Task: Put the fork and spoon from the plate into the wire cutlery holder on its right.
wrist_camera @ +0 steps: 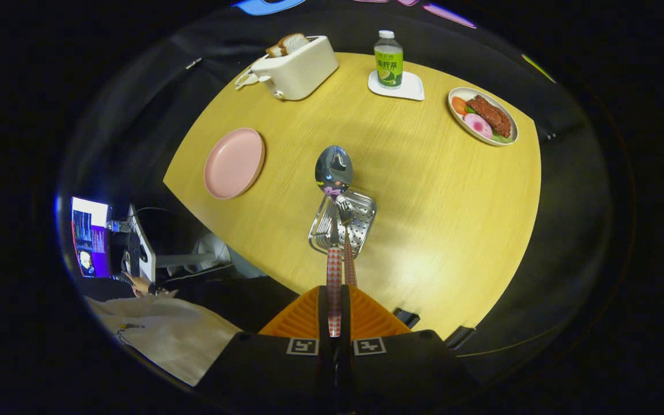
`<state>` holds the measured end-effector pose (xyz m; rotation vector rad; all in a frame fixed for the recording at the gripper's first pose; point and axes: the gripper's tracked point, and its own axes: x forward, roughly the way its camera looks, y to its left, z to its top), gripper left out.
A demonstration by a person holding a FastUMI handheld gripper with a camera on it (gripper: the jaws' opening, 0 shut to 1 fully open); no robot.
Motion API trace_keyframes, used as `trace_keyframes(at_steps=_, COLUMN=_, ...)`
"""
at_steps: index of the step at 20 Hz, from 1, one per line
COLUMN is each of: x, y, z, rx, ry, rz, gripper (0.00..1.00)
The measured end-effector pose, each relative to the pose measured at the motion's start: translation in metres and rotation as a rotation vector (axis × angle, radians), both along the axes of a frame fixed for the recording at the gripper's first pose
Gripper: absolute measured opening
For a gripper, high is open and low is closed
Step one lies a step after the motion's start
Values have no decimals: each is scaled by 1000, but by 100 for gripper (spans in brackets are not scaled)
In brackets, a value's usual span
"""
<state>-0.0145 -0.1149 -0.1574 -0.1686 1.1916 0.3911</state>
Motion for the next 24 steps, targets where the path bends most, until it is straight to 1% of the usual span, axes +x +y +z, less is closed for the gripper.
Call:
trace_keyframes(at_steps=4, x=5, y=-11, z=-6, rx=-38, ry=88, rz=63, gripper=7)
trace_keyframes(at_steps=10, x=-1, y=-18, z=-20, rx=-57, ry=240, rz=114, gripper=7)
trace_keyframes(at_steps=14, x=-5, y=-17, z=-28, rx=-55, ry=319, rz=110, gripper=8)
trace_keyframes(at_steps=18, x=-9, y=-20, z=-33, rx=-88, ry=404, rz=136, gripper=8)
trace_keyframes(at_steps=21, x=-5, y=-18, z=-35, rx=-99, ry=448, rz=120, gripper=8)
trace_keyframes(at_steps=24, x=0, y=-14, z=-34, rx=-91, ry=485, rz=83, gripper=8)
